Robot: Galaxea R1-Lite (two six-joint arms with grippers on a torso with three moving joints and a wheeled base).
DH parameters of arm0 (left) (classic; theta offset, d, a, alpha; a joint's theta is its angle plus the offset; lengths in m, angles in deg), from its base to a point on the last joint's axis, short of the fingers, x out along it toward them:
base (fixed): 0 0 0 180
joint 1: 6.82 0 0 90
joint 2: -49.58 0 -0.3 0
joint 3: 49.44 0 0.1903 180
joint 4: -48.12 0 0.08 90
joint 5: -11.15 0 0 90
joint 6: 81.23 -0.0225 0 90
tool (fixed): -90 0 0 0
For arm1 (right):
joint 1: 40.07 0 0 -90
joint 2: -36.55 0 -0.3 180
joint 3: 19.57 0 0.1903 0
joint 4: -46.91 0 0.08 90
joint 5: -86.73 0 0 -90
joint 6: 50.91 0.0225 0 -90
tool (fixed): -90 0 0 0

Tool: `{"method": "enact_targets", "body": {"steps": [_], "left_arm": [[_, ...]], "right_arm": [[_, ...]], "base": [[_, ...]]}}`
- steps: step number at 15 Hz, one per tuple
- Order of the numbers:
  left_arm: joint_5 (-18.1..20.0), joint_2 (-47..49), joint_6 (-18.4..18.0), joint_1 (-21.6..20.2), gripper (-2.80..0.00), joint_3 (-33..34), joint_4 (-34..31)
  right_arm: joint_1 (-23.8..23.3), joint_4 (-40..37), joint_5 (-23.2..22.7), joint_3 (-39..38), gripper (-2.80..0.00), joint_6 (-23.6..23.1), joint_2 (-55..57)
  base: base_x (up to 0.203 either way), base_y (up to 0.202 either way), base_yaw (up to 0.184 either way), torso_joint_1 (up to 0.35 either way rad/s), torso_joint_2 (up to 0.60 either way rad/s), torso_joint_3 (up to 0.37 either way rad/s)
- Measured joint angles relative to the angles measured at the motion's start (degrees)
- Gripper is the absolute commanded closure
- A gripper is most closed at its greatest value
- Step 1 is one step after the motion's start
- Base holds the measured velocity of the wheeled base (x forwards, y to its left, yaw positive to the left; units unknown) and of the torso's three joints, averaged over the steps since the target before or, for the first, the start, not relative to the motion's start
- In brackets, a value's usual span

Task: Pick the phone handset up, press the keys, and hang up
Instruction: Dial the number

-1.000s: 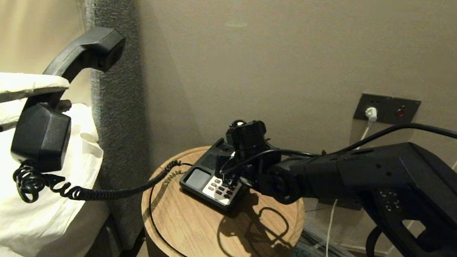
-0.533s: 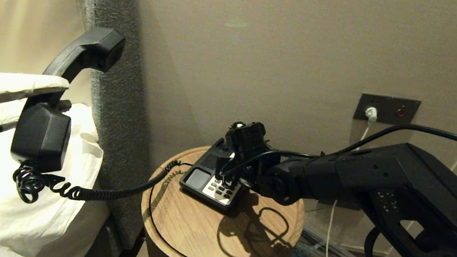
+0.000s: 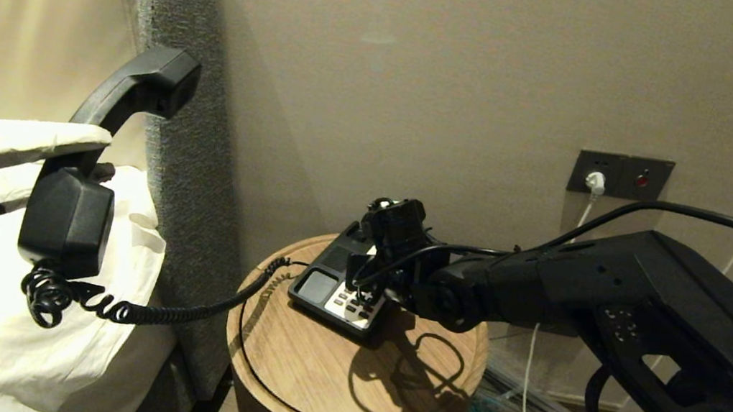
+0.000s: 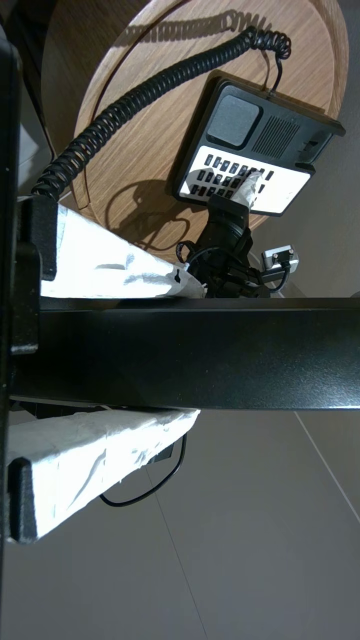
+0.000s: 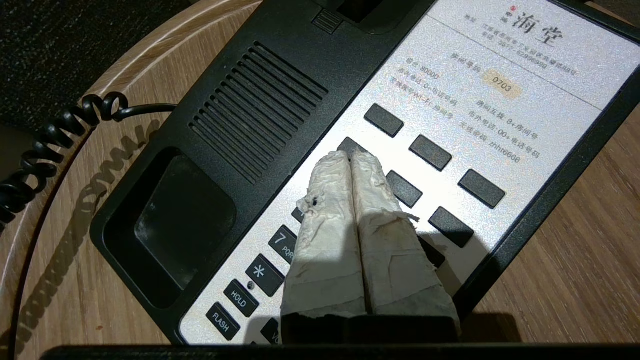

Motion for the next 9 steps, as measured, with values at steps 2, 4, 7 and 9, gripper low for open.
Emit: {"method": "enact_targets", "body": {"steps": [2, 4, 7, 9], "left_arm": [[0.00, 0.00, 0.00, 0.00, 0.00, 0.00, -0.02], [0.02, 0.00, -0.02, 0.00, 0.00, 0.06, -0.02], [0.00, 0.00, -0.01, -0.01, 0.00, 0.21, -0.05], [0.02, 0.00, 0.00, -0.01, 0.00, 0.44, 0.00]], "right_arm": [[0.01, -0.04, 0.13, -0.05, 0.00, -0.01, 0.13], [0.00, -0.05, 0.24, -0.09, 0.00, -0.01, 0.32], [0.00, 0.06, 0.20, 0.22, 0.00, -0.01, 0.51], [-0.05, 0.05, -0.15, 0.47, 0.00, 0.47, 0.24]], "base": [[0.000, 0.000, 0.000, 0.000, 0.00, 0.000], [0.000, 0.000, 0.000, 0.000, 0.00, 0.000], [0.000, 0.000, 0.000, 0.000, 0.00, 0.000], [0.000, 0.000, 0.000, 0.000, 0.00, 0.000]]}}
